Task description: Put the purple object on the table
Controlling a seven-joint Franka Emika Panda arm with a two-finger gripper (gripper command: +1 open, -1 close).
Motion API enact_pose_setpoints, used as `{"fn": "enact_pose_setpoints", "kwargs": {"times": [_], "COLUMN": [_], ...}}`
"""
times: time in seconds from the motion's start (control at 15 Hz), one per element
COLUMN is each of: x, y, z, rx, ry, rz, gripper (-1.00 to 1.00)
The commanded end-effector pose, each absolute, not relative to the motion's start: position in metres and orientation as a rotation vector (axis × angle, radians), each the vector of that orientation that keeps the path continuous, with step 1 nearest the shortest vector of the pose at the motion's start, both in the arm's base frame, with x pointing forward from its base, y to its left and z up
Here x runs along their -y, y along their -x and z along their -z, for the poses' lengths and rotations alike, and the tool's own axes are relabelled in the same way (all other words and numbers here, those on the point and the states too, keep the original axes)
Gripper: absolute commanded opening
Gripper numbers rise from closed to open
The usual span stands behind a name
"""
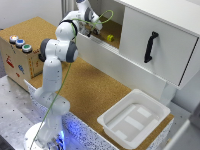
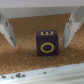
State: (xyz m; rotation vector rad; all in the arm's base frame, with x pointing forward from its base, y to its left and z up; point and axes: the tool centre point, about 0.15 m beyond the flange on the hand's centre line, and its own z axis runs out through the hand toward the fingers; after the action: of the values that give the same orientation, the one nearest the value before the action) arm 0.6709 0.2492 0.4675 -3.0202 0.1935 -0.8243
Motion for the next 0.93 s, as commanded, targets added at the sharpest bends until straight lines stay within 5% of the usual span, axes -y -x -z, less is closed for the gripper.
{"fn": "enact_pose_setpoints", "kwargs": {"times": [0.0, 0.4, 0.87], "x": [-0.244, -0.232, -0.237], "y": [-0.709, -0.713, -0.657], "z": [-0.463, -0.465, -0.496], "rx": [-0.281, -0.313, -0.374], "ry": [3.087, 3.095, 3.096], "rz": [0.739, 0.78, 0.858], "gripper": [-1.0, -1.0, -1.0]}}
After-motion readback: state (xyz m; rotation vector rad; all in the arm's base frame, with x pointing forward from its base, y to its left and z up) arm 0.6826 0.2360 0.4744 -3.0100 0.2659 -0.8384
